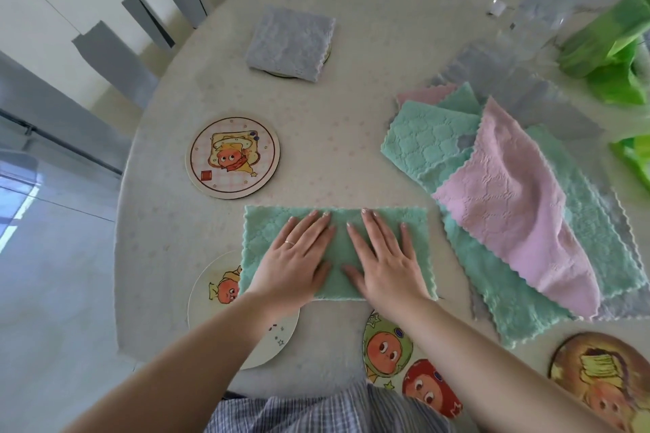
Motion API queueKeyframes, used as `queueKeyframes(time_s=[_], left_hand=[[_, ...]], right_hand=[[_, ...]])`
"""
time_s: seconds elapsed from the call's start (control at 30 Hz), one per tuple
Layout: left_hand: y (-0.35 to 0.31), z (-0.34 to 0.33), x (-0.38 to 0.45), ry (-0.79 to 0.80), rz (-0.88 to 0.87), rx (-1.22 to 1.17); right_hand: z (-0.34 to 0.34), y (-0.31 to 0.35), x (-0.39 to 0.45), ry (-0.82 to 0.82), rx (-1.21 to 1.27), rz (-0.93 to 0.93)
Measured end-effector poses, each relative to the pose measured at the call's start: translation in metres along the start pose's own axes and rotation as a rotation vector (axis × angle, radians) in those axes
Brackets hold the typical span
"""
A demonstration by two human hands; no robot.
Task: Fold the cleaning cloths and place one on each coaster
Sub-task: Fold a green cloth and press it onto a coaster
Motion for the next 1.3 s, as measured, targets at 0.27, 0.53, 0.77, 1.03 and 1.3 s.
queueKeyframes(time_s=[0.27,0.53,0.77,1.03,1.3], left_hand=[[0.037,0.001,-0.042,0.027,0.140,0.082],[-0.002,0.020,-0.040,-0.215,-0.188,-0.068],[-0.031,0.006,-0.027,-0.190,-0.198,-0.181],[-0.030,0.006,-0.026,-0.220,-0.145,-0.235],[-0.022,0.030,-0.034,-0.294,-0.118,-0.230]], right_hand=[[-0.006,-0.046,-0.014,-0.007,-0.002,-0.108],[0.041,-0.019,0.006,-0.050,0.182,0.009],[0.055,0.030,0.049,0.030,0.107,0.072],[0.058,0.031,0.074,0.103,0.066,0.080],[0.085,0.009,0.065,0.229,0.450,0.122]])
Point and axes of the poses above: each hand's wrist, its own x-axis towards the middle knuckle, its own z-axis out of the back of the hand, y = z × x, the point moved 5 cm from there along x, towards the middle knuckle, and after that the axes turned 12 degrees about -z, right-handed, at the moved point
